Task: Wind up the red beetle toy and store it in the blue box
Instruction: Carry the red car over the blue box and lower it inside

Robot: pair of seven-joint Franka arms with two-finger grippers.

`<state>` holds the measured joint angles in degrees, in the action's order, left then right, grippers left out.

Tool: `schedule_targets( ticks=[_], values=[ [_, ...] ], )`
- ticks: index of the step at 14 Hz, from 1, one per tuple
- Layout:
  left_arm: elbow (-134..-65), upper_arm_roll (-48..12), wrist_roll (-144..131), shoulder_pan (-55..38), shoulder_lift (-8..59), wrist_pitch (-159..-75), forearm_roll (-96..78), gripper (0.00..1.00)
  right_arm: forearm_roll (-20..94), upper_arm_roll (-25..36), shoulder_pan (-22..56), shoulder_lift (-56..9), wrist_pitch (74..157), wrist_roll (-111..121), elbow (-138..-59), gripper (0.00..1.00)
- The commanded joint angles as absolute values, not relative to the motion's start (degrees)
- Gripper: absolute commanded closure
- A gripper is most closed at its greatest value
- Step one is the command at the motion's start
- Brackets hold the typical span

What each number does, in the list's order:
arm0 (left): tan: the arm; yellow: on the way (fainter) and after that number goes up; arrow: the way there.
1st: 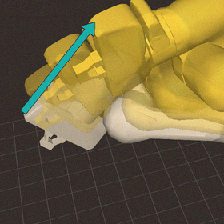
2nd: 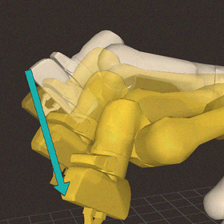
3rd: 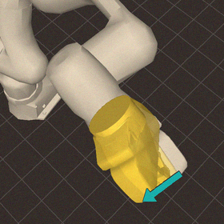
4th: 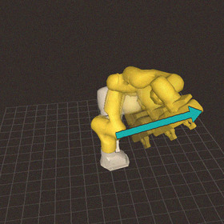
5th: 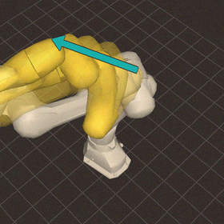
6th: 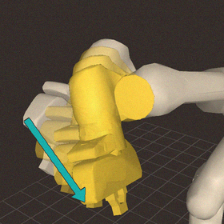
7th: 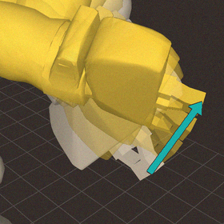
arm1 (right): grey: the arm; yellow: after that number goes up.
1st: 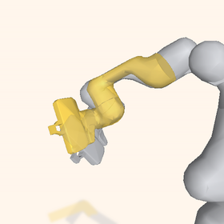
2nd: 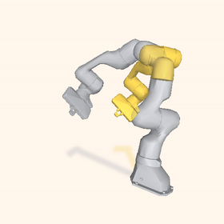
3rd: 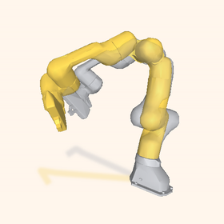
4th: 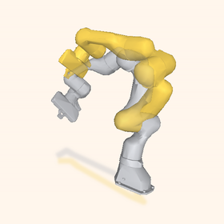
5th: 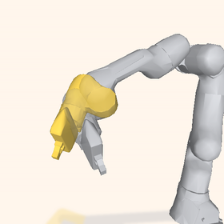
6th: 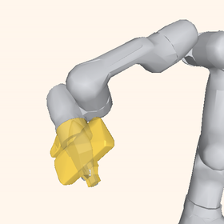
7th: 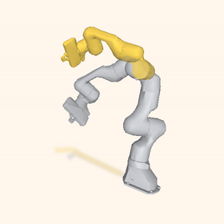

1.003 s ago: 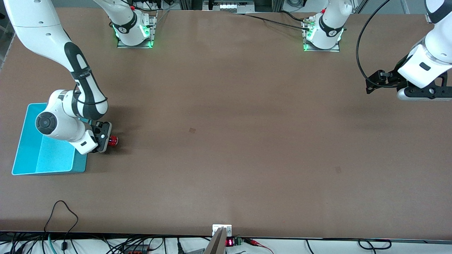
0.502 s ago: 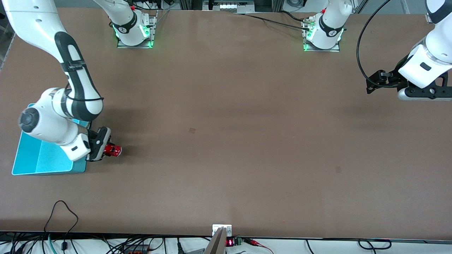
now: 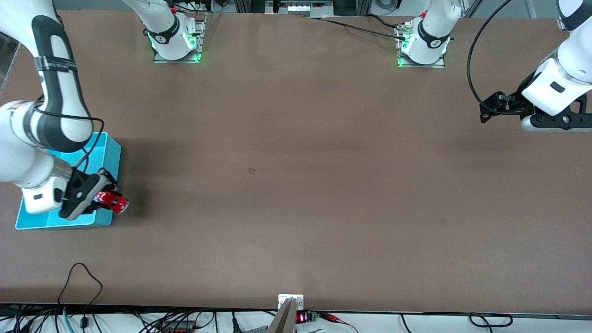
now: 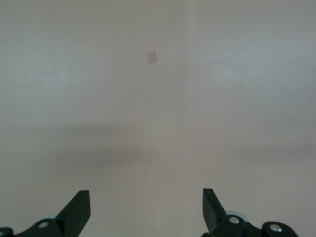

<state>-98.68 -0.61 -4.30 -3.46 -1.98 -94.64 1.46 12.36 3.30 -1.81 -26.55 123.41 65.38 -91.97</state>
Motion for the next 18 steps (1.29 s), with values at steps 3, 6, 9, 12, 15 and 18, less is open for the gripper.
schedule_targets(
  ticks=[3, 6, 9, 12, 15, 18],
  values=[
    [-97.2, -0.8, -3.3, -3.2, -1.6, -93.4, 1.1, 0.00, 13.4, 5.1, -2.8, -27.1, 121.6, 55.9, -90.2, 1.00],
    [-97.2, -0.8, -3.3, -3.2, -1.6, -93.5, 1.1, 0.00, 12.5, 5.2, -2.7, -27.1, 121.4, 51.2, -90.2, 1.00],
    [-97.2, -0.8, -3.3, -3.2, -1.6, -93.5, 1.1, 0.00, 12.5, 5.6, -2.9, -28.3, 120.8, 46.3, -90.4, 1.00],
    [-97.2, -0.8, -3.3, -3.2, -1.6, -93.5, 1.1, 0.00, 12.5, 6.4, -4.7, -28.8, 121.2, 37.8, -91.8, 1.00],
    [-97.2, -0.6, -3.2, -3.2, -1.6, -93.4, 1.1, 0.00, 11.2, 6.4, -7.3, -29.6, 121.1, 28.3, -93.0, 1.00],
    [-97.2, -0.5, -3.2, -3.2, -1.6, -93.5, 1.1, 0.00, 10.6, 6.4, -11.7, -31.0, 121.6, 27.4, -93.8, 1.00]
  ],
)
